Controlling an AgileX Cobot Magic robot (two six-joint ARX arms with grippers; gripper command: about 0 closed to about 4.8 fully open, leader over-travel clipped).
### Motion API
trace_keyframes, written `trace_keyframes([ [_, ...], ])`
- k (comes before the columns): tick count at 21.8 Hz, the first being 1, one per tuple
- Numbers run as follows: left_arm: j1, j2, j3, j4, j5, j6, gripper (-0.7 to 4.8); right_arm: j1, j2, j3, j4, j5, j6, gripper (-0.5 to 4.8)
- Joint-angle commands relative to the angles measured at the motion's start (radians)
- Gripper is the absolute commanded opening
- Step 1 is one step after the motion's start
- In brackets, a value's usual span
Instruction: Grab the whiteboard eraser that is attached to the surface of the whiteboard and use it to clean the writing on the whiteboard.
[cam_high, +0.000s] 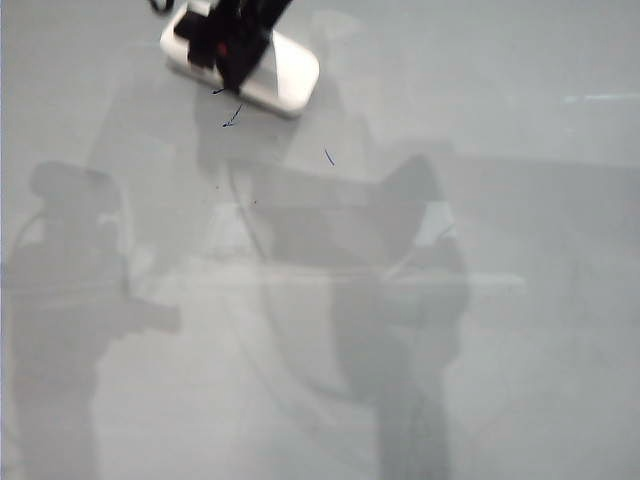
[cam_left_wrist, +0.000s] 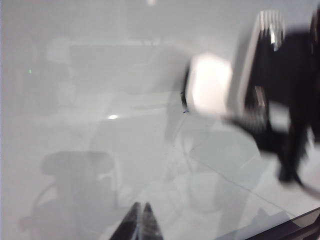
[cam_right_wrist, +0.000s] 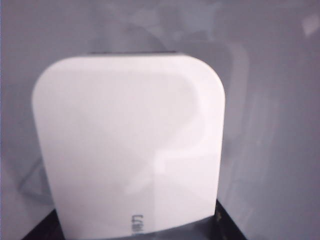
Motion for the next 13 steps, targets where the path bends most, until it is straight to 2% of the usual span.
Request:
trace_keyframes([
  [1,0.0,0.001,0.006,0.014,-0.004,0.005,-0.06,-0.016,0.047,0.097,-0.045,-0.013,0.005,2.47],
  [4,0.0,0.001,0.006,0.019,-0.004,0.005,-0.06,-0.021,0.089,0.137,-0.049,-0.028,0.001,2.47],
  [6,0.0,0.001,0.006,0.024,-0.004,0.005,-0.06,-0.023,0.111,0.136,-0.045,-0.077,0.001,2.47],
  [13,0.001,0.001,0.006,0.024,-0.004,0.005,-0.06,-0.044,0.219,0.136,-0.059,-0.086,0.005,2.47],
])
